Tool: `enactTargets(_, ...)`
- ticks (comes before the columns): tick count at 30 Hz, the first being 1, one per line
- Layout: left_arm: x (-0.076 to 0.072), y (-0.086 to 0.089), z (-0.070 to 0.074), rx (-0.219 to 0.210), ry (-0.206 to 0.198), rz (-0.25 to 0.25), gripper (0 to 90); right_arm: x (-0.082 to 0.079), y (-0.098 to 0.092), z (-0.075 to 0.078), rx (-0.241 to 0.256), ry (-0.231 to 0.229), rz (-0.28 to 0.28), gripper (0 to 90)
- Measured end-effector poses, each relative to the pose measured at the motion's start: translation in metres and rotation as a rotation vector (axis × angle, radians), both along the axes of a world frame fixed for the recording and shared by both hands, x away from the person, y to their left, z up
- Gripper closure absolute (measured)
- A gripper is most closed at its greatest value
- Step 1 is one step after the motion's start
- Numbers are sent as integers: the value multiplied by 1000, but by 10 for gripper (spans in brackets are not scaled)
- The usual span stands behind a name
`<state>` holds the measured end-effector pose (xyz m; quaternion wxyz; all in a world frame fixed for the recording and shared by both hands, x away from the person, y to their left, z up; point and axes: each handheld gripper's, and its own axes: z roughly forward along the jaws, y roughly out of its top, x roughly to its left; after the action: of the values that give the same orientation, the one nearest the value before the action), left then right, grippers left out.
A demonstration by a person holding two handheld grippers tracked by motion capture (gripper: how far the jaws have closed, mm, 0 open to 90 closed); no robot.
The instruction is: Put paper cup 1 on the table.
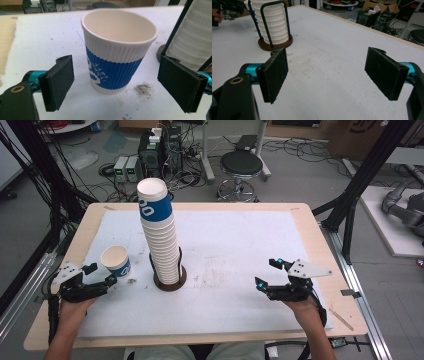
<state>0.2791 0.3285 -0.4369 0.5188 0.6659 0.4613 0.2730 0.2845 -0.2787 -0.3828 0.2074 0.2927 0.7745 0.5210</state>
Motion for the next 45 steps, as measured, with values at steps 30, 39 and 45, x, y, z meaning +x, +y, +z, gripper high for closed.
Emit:
enactTargets(30,-17,-34,73,-166,-213,-272,141,5,-4,-4,-27,64,-26,194)
enactTargets(39,-15,-40,69,-153,-202,-285,141,2,-6,-4,-28,57,-32,194)
enactTargets(45,-11,-44,67,-154,-196,-301,141,1,-7,-1,-20,56,-29,194)
